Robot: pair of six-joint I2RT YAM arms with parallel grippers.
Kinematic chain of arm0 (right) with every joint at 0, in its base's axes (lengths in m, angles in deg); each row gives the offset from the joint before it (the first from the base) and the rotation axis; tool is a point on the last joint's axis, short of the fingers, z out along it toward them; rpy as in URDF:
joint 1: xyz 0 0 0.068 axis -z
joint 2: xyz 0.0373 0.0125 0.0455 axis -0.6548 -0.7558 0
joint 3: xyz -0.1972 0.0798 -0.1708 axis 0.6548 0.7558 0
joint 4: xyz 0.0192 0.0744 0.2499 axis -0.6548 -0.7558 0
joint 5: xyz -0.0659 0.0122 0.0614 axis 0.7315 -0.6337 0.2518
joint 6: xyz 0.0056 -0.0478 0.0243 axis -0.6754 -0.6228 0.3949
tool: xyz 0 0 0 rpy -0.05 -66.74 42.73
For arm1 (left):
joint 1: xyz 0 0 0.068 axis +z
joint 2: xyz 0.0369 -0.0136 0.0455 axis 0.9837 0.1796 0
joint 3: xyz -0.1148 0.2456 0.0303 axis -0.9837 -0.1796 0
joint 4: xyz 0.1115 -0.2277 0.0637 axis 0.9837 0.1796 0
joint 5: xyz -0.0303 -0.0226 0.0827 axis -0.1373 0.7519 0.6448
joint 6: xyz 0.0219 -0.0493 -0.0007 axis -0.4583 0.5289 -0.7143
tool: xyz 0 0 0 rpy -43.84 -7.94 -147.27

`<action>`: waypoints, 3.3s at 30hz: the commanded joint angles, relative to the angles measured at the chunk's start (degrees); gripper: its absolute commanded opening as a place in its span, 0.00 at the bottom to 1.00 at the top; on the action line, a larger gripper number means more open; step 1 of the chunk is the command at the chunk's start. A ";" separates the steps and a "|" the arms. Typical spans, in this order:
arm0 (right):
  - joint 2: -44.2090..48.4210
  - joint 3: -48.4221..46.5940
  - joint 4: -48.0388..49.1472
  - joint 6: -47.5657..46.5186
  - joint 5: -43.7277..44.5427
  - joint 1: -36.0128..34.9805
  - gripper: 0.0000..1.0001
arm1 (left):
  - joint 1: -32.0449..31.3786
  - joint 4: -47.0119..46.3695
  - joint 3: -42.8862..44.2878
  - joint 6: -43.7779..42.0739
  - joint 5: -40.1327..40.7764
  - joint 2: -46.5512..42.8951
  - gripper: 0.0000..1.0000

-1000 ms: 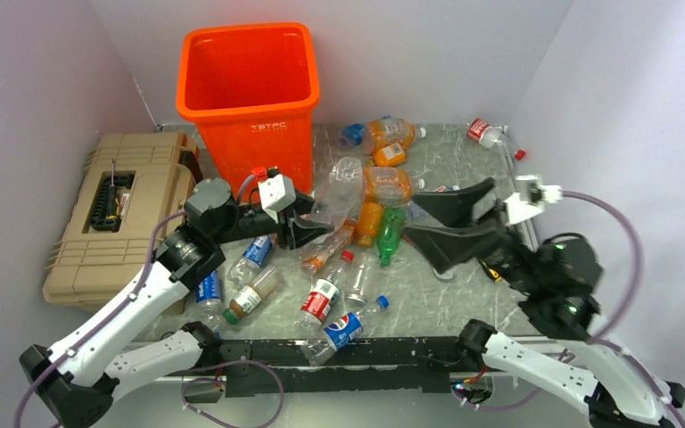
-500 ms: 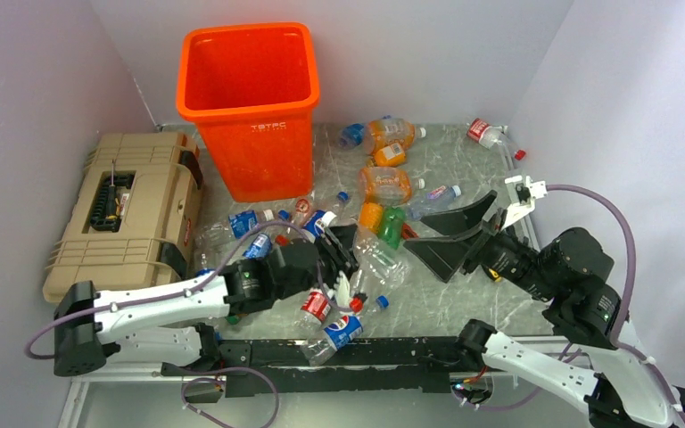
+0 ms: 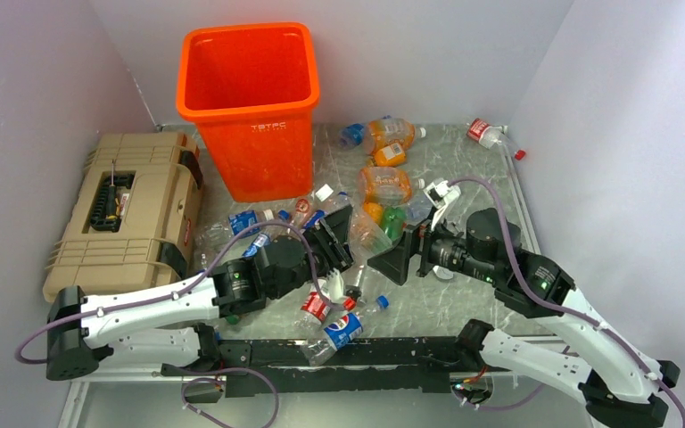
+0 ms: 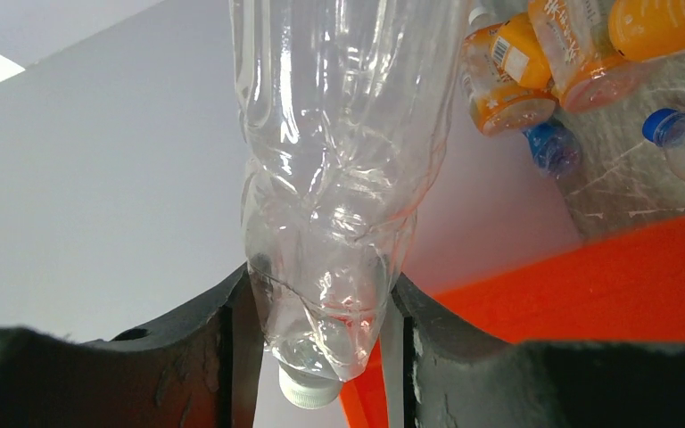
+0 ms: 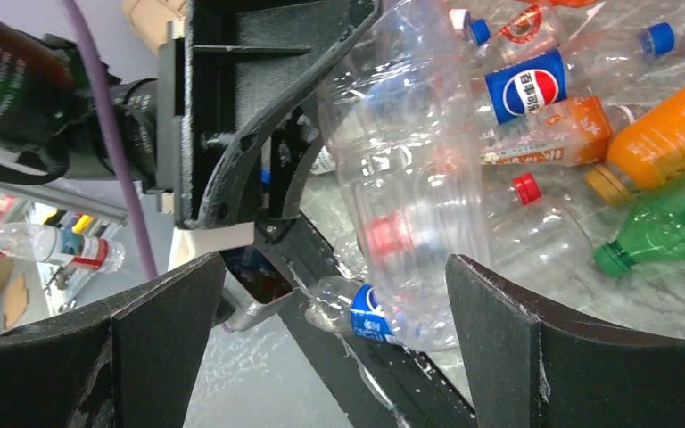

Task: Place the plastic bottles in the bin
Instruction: Place the plastic bottle in the trash bin.

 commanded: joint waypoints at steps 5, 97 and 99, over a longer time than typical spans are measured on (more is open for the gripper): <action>-3.13 -0.02 -1.66 -4.75 6.09 -0.08 1.00 | -2.17 -0.96 -0.28 -1.87 -0.46 -3.51 0.00; 11.04 29.27 40.12 -9.19 14.07 -0.17 0.43 | 23.48 -1.15 36.43 135.20 -53.12 20.79 0.63; 10.71 29.20 40.20 -9.19 14.00 -0.17 0.43 | 23.49 -0.62 36.66 135.34 -52.68 21.32 0.57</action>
